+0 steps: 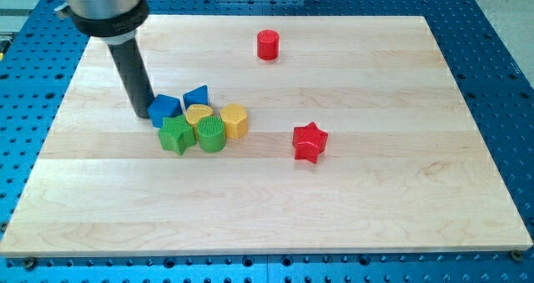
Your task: Push the red blocks into the yellow blocks
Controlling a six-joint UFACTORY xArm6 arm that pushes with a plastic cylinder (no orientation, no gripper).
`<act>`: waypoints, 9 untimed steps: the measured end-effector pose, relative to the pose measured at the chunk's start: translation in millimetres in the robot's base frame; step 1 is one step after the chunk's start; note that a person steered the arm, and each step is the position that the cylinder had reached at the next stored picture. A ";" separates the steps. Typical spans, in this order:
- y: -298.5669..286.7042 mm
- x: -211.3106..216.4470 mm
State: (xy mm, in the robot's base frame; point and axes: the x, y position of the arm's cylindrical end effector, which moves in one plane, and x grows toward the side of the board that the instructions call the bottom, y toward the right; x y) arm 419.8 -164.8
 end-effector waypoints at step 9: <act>178.4 -158.0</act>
State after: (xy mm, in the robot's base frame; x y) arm 261.8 13.6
